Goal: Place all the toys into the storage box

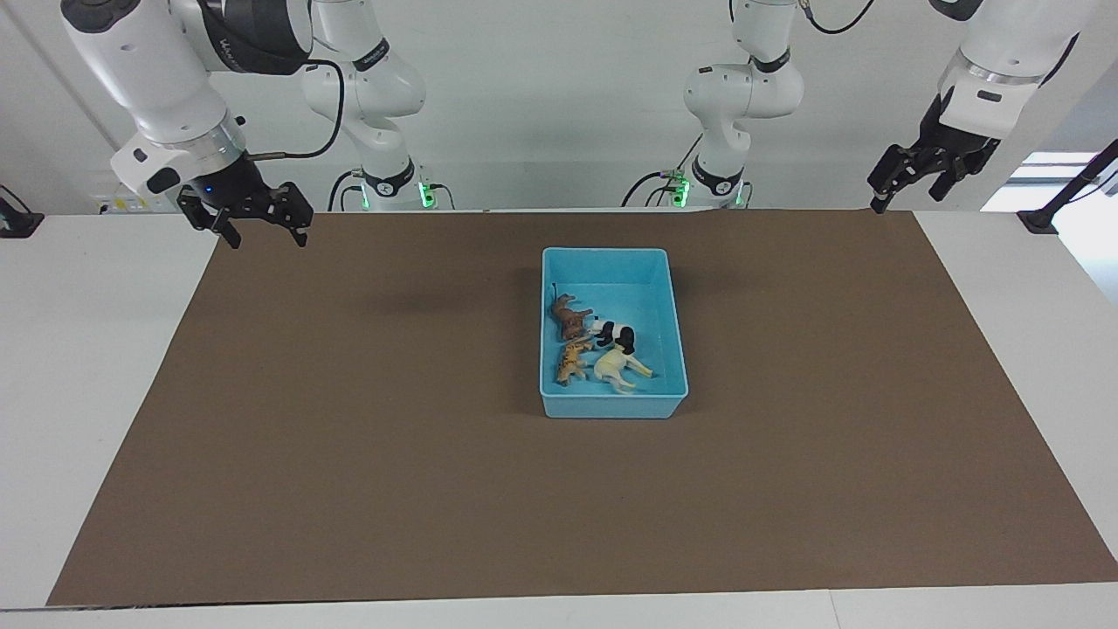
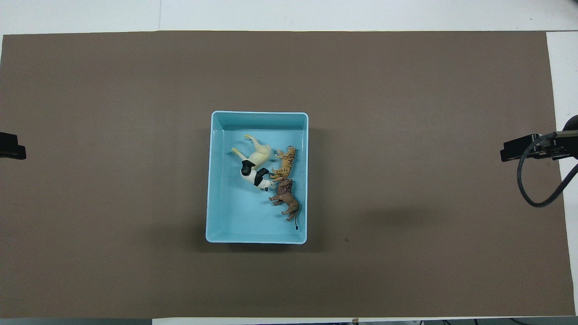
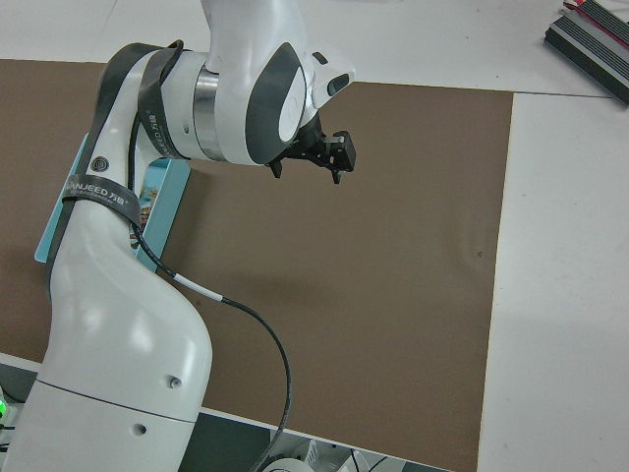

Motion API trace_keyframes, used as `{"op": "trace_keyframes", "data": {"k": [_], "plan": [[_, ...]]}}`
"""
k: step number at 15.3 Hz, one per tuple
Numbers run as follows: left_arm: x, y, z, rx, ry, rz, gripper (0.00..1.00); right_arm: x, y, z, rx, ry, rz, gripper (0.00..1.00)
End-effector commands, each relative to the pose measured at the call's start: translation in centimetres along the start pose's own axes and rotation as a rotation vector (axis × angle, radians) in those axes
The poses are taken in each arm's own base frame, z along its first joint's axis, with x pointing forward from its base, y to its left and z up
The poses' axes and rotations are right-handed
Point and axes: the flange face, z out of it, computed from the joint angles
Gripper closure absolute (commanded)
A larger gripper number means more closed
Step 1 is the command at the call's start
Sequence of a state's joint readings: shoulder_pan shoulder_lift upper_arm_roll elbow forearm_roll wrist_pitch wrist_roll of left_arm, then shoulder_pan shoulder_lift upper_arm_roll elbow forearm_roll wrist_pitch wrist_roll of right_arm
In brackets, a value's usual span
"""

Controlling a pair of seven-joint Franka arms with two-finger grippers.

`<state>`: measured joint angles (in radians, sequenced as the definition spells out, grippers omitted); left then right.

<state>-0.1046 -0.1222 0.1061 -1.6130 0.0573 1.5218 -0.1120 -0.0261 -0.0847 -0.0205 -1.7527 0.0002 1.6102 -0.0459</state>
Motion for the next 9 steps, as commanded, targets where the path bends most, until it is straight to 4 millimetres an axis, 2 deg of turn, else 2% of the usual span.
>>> {"op": "trace_keyframes", "data": {"k": [1, 2, 3, 6, 8, 9], "plan": [[-0.4, 0.4, -1.1, 0.016, -0.003, 0.034, 0.00, 0.0, 0.4, -0.3, 0.002, -0.011, -0.022, 0.00], [-0.3, 0.5, -1.2, 0.024, -0.012, 0.037, 0.00, 0.0, 0.3, -0.3, 0.002, -0.011, -0.024, 0.00], [0.7, -0.1, -0.6, 0.019, -0.031, 0.024, 0.00, -0.1, 0.4, -0.3, 0.002, -0.011, -0.022, 0.00], [0.5, 1.5, -1.1, 0.011, -0.030, 0.063, 0.00, 0.0, 0.4, -0.3, 0.002, -0.010, -0.019, 0.00], [1.1, 1.7, -0.4, -0.015, -0.045, 0.073, 0.00, 0.0, 0.3, -0.3, 0.002, -0.010, -0.016, 0.00], [1.4, 3.0, 0.3, -0.013, -0.050, 0.096, 0.00, 0.0, 0.3, -0.4, 0.002, -0.008, -0.016, 0.00]]}}
